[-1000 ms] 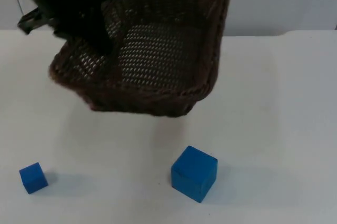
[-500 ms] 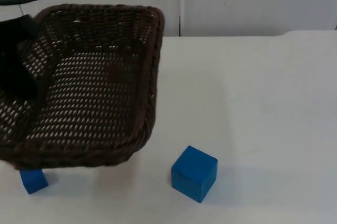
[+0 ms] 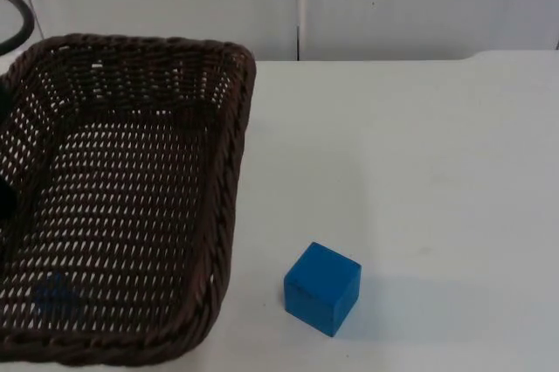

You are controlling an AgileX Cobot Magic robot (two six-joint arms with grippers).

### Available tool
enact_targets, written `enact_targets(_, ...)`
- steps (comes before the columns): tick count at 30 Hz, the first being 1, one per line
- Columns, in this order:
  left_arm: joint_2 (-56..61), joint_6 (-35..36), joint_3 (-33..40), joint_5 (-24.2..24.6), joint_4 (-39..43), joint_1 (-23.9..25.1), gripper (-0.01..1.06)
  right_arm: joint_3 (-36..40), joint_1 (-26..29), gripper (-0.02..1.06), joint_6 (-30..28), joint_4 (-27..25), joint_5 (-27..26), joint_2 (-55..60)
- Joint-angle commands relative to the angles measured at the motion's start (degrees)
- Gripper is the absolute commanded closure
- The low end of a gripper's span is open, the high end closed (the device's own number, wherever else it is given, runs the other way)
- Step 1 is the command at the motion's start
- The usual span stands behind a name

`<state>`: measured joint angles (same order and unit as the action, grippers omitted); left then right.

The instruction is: Pick up the basket with the left hand and place the largest block into the basket with the right hand.

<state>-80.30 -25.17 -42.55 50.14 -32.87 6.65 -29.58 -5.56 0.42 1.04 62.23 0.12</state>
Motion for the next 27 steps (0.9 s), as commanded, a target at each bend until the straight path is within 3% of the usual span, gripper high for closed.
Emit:
enact_targets(1,0.8,-1.0,0.7,0.4,-0.8,0.2,1.05,0.0,0.2,-0.01,0.0,0.3,-0.4,-0.1)
enact_targets(27,0.8,-1.8,2.2,-1.8,-1.2,0.2,1.05,0.0,0.2,-0.01,0.0,0.3,-0.4,-0.1)
